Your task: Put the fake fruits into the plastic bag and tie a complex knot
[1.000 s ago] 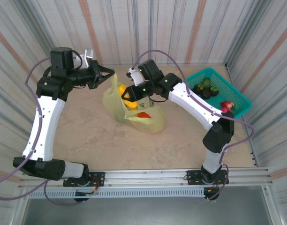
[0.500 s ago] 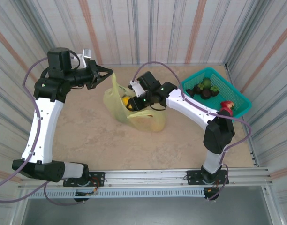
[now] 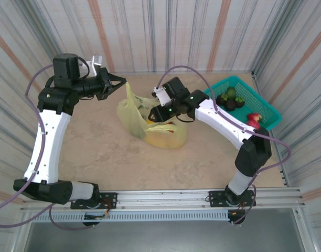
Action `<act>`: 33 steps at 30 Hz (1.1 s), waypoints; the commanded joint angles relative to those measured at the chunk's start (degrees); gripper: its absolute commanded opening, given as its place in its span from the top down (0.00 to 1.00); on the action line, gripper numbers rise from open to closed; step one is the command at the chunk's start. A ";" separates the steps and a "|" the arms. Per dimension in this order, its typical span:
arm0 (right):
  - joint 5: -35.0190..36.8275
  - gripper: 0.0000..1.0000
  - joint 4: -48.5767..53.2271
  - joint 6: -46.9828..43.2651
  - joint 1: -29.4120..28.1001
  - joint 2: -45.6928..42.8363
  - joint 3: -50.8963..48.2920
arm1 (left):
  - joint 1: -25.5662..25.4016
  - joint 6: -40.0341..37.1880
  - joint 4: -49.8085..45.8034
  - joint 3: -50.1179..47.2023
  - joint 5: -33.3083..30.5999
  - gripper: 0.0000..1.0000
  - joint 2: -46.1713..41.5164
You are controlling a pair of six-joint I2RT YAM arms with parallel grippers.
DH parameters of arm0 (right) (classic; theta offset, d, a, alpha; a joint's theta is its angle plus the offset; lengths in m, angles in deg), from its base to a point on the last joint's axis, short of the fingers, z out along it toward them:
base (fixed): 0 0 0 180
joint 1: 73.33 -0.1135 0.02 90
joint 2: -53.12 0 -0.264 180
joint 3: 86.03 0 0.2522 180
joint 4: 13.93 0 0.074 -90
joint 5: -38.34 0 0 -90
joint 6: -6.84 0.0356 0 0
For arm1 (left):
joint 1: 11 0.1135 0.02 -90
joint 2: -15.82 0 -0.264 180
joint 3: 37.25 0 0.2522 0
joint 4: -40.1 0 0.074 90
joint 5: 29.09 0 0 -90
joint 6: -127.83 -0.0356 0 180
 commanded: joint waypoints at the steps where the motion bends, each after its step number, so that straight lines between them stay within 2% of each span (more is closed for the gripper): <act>1: -7.46 0.32 -0.22 1.38 2.71 -4.87 2.46 | 0.36 -1.21 0.24 -0.59 0.50 1.00 -1.31; 4: -16.79 0.28 -1.16 3.73 5.23 -6.07 3.46 | 0.29 -1.30 0.15 -1.29 0.37 1.00 -1.74; 6: -19.12 0.27 0.25 4.40 6.44 -6.98 5.06 | 0.32 -1.30 0.17 -1.36 0.42 1.00 -1.80; 9: -19.62 0.28 -1.76 7.83 9.90 -10.64 4.38 | 0.27 -1.34 0.06 -1.36 0.46 1.00 -2.01; 13: -18.18 0.30 -8.38 15.06 18.65 -16.90 -2.46 | 0.01 -1.22 0.30 -1.71 0.33 1.00 -2.03; 17: -8.65 0.32 -8.74 20.96 28.67 -21.51 -8.56 | -0.66 -0.95 0.59 -1.41 0.33 1.00 -1.59; 19: -2.70 0.32 -5.95 22.96 33.08 -22.75 -10.51 | -0.81 -0.95 0.61 -1.35 0.33 1.00 -1.33; 21: 6.86 0.33 0.44 23.02 36.22 -22.62 -10.64 | -1.02 -0.95 0.75 -1.39 0.24 1.00 -1.04; 23: 12.20 0.33 3.94 22.84 38.81 -21.73 -11.00 | -1.39 -0.86 0.97 -1.36 0.24 1.00 -0.59; 26: 19.10 0.33 6.42 19.84 40.23 -18.51 -10.74 | -1.93 -0.77 1.04 -0.75 0.32 1.00 0.20; 28: 27.94 0.29 10.70 19.27 40.21 -14.28 -7.91 | -2.09 -0.77 1.03 -0.31 0.38 1.00 0.85; 30: 35.67 0.24 14.28 22.33 40.62 -9.79 -5.49 | -2.34 -0.86 0.94 0.09 0.50 1.00 1.38; 33: 39.28 0.23 17.62 27.12 42.08 -5.03 -3.28 | -2.63 -0.95 0.82 0.87 0.68 1.00 2.28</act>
